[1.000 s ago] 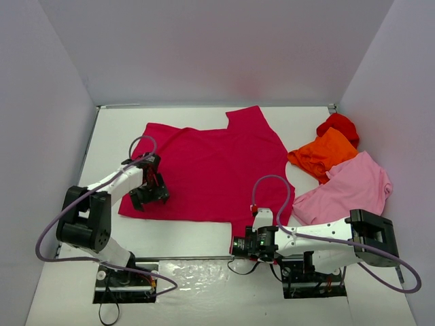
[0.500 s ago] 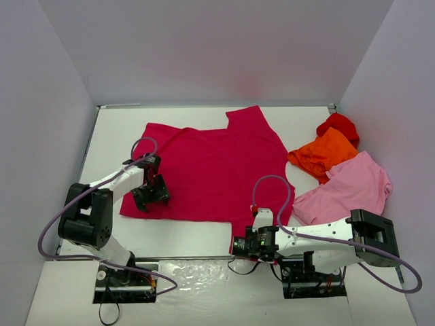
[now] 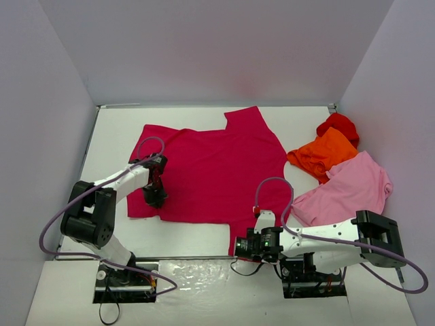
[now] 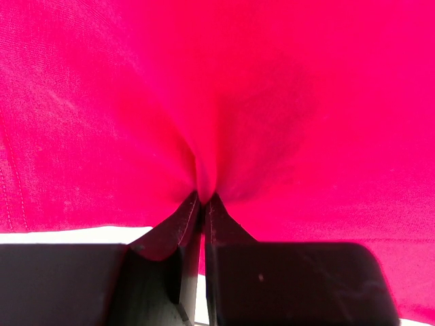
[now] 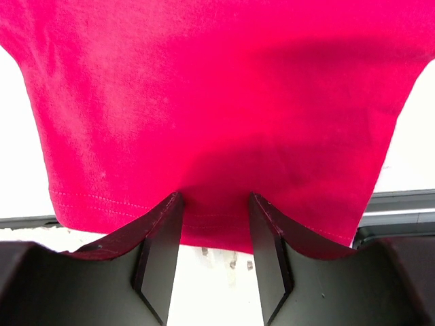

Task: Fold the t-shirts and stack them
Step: Grap the side of the flattened tshirt closest away from the robot with both arms

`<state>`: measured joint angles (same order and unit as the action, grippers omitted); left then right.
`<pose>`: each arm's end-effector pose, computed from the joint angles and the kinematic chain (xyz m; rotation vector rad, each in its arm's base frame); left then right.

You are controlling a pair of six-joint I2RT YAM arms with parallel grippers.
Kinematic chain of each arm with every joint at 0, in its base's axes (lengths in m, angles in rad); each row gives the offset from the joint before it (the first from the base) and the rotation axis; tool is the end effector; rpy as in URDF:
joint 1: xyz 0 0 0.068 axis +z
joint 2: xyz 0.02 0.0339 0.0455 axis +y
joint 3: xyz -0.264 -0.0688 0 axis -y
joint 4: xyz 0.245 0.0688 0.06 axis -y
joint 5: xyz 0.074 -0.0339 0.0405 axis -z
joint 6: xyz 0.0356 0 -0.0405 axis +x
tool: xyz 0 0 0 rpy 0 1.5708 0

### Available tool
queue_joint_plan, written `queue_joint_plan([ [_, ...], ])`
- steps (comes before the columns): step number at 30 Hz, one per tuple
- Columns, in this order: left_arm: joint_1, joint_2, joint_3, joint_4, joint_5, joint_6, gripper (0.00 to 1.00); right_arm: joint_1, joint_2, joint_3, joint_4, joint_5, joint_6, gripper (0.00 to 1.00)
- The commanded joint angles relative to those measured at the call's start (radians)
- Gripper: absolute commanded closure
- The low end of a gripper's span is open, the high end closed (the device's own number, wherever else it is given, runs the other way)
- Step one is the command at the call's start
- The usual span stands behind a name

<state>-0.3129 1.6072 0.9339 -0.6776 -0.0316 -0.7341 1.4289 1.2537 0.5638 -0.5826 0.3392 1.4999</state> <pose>0.2691 -0.0859 0.1645 -0.6181 2.8671 -0.1217 0.0395 0.1928 0.1519 0.1684 2.7478 0.3611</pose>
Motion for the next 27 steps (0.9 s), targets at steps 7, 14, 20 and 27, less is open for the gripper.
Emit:
queue_joint_plan([
  [7, -0.015, 0.013, 0.013, -0.082, -0.04, 0.007, 1.0, 0.016, 0.062, 0.023, -0.03, 0.039, 0.022, 0.61],
  [14, -0.029, 0.015, 0.024, -0.104, -0.05, 0.009, 1.0, 0.014, 0.183, 0.042, 0.016, 0.02, -0.023, 0.61],
  [20, -0.036, -0.007, 0.025, -0.12, -0.058, 0.006, 1.0, 0.022, 0.182, -0.021, 0.088, -0.033, -0.009, 0.86],
  [27, -0.04, -0.035, 0.025, -0.131, -0.056, 0.005, 1.0, 0.033, 0.098, -0.06, 0.104, -0.057, 0.011, 1.0],
])
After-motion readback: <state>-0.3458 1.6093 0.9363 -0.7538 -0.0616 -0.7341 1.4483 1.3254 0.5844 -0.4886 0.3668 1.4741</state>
